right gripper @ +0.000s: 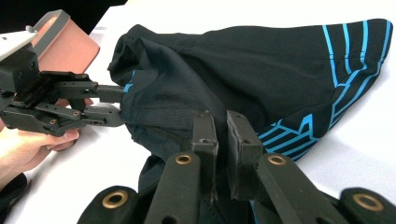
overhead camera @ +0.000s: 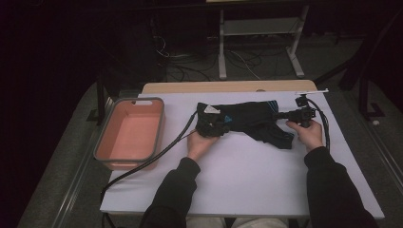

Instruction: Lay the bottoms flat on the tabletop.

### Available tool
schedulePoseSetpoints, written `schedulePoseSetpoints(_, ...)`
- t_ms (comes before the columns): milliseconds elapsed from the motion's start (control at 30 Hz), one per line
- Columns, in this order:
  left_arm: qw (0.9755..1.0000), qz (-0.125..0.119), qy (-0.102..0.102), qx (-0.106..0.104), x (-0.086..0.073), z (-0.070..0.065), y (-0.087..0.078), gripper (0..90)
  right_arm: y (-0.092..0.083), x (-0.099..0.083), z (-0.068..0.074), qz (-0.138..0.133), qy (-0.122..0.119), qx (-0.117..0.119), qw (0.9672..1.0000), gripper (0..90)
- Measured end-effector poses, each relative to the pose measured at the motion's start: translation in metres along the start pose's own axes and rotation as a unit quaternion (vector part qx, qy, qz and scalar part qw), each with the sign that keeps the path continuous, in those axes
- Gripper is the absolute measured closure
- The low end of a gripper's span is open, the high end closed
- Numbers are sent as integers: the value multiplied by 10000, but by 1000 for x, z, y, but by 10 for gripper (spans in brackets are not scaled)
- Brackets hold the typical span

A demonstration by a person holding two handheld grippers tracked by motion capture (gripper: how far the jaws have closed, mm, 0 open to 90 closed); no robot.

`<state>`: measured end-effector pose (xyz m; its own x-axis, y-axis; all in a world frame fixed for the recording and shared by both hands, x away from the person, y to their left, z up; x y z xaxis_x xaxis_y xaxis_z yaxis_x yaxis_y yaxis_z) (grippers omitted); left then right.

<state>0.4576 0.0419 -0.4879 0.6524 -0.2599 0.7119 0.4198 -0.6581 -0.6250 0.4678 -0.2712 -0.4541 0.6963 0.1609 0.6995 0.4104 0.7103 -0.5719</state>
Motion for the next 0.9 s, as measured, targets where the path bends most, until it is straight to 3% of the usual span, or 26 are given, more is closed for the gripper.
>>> schedulePoseSetpoints(100,9998,5,40,209,1,-2,1,664,0,0,0,5,-11,-13,10000,815)
schedulePoseSetpoints(233,9992,3,-315,226,2,2,1,820,1,0,0,16,-21,-7,10000,814)
schedulePoseSetpoints(333,9978,152,-645,89,3,4,-2,844,1,0,1,42,-39,-9,10000,814)
schedulePoseSetpoints(367,9975,195,-669,65,3,3,-4,849,1,0,1,45,-36,0,10000,813)
schedulePoseSetpoints(600,9979,445,-475,-13,2,-6,-32,855,-1,-4,11,42,-76,57,9999,814)
schedulePoseSetpoints(767,9975,631,-320,-91,-12,-8,-56,857,4,-10,30,153,-155,221,9995,814)
schedulePoseSetpoints(900,9972,648,-368,-81,-23,-7,-76,859,7,-14,50,319,-373,348,9982,814)
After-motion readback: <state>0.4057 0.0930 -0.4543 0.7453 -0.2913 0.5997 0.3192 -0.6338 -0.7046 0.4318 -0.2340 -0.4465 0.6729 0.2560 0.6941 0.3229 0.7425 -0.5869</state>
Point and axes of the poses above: each handheld gripper's, and its own axes: y roughly forward along the jaws, x roughly out of its top, z roughly to its left, the point moved 3 cm from there along y, roughly forward along the jaws, and after that the axes turned 10 degrees about -y, right-handed, at the moved point
